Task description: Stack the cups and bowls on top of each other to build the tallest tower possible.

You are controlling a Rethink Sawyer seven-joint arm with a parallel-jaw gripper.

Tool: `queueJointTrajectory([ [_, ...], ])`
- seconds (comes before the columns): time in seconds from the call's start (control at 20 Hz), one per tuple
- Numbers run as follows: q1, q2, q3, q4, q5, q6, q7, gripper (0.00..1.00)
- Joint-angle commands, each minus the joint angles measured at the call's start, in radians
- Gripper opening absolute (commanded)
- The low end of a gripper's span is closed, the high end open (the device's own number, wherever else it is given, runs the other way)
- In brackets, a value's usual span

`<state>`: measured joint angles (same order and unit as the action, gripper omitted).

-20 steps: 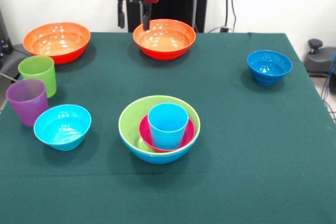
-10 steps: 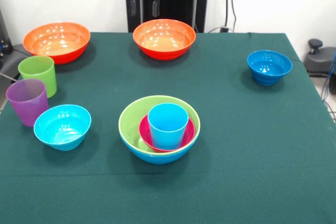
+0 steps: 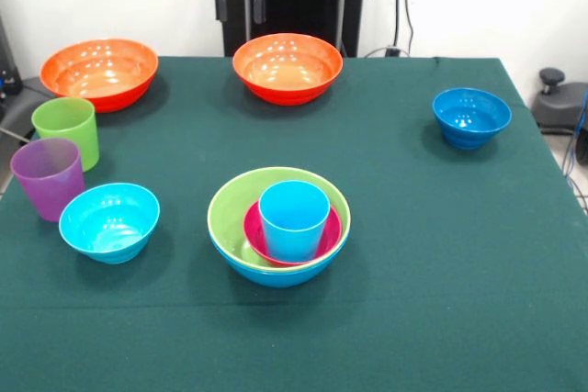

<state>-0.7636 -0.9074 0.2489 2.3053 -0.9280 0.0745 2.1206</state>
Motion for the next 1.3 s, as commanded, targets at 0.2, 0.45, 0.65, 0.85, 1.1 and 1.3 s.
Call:
queueJointTrajectory([
  [0.2,0.038,0.227,-0.148,-0.079,-0.129,-0.157,0.076,1.00],
  [0.45,0.152,0.309,-0.243,-0.120,-0.083,-0.222,0.102,1.00],
  [0.65,0.221,0.448,-0.332,-0.212,-0.050,-0.338,0.079,1.00],
  [0.85,0.222,0.510,-0.356,-0.259,-0.035,-0.396,0.054,1.00],
  [1.1,0.175,0.495,-0.317,-0.267,-0.037,-0.381,0.067,1.00],
  [1.3,0.155,0.440,-0.289,-0.244,-0.017,-0.337,0.087,1.00],
])
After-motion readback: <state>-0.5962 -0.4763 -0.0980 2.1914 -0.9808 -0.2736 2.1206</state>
